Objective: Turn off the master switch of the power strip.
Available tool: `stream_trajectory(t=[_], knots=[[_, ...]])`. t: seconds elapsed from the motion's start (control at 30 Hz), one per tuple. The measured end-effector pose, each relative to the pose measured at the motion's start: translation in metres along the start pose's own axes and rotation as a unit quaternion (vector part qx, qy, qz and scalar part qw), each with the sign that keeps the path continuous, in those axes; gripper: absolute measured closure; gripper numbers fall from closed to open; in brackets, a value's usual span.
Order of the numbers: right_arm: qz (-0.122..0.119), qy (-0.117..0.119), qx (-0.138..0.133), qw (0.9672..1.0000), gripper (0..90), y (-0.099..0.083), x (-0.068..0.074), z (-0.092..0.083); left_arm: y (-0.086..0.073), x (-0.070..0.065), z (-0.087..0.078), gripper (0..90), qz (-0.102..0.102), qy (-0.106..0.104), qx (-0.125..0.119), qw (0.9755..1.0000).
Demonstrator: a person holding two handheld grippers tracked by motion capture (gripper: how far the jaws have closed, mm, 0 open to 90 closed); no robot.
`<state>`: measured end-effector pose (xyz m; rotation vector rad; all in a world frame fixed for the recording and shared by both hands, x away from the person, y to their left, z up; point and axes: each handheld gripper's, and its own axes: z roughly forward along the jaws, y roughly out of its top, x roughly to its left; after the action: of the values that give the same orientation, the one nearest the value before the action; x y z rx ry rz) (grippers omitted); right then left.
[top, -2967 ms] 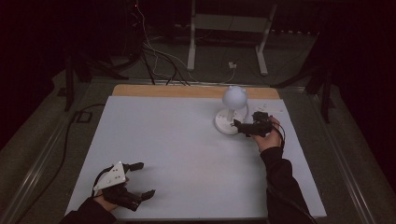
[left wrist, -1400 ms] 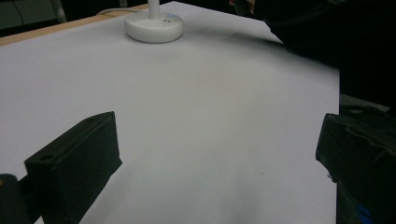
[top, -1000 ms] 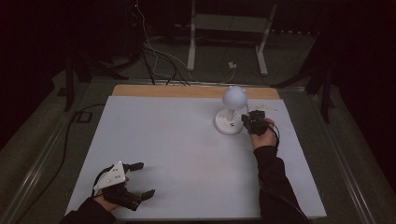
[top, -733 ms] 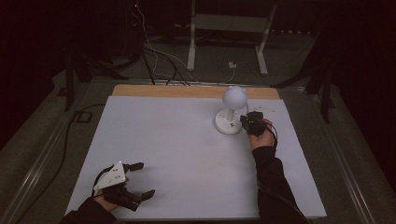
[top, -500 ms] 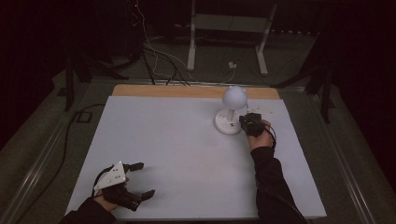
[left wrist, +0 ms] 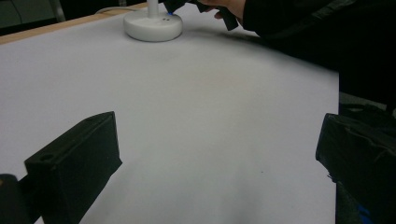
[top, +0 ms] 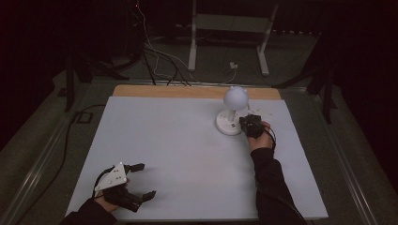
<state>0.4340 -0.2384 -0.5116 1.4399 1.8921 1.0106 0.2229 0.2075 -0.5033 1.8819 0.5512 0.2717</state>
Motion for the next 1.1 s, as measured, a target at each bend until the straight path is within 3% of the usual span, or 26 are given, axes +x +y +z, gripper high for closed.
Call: stream_trajectory(t=[0.47, 0.73, 1.0, 1.1], knots=[[-0.01, 0.01, -0.011, 0.9998, 90.0, -0.005, -0.003, 0.002, 0.0, 0.0, 0.0, 0.4, -0.002, -0.001, 0.0, 1.0], [0.004, 0.017, -0.017, 0.9997, 90.0, -0.007, -0.005, 0.002, 0.0, -0.001, 0.001, 0.4, 0.001, -0.002, 0.003, 1.0], [-0.022, -0.001, -0.025, 0.9995, 90.0, -0.01, 0.0, 0.002, 0.0, -0.001, 0.001, 0.4, 0.001, -0.003, 0.001, 1.0], [-0.042, -0.013, -0.025, 0.9987, 90.0, -0.01, 0.004, 0.002, 0.0, -0.002, 0.001, 0.4, 0.0, -0.003, 0.001, 1.0]])
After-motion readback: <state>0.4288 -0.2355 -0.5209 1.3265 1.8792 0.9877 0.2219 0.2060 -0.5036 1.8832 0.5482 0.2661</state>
